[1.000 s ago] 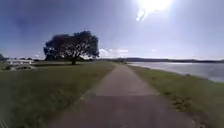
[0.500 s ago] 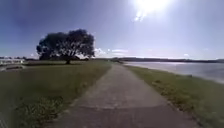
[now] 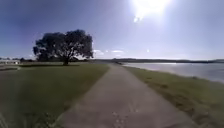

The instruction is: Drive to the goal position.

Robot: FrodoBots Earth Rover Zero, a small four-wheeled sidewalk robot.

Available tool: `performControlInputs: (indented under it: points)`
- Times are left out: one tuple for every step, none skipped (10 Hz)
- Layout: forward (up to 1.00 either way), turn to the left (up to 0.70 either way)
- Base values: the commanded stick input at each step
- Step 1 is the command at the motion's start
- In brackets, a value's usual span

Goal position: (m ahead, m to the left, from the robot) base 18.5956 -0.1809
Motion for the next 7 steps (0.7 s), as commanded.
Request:
performControlInputs:
  points:
    - [0.85, 0.00]
    - [0.85, 0.00]
    - [0.85, 0.00]
    - [0.85, 0.00]
    - [0.85, 0.00]
    - [0.85, -0.14]
    - [0.85, 0.00]
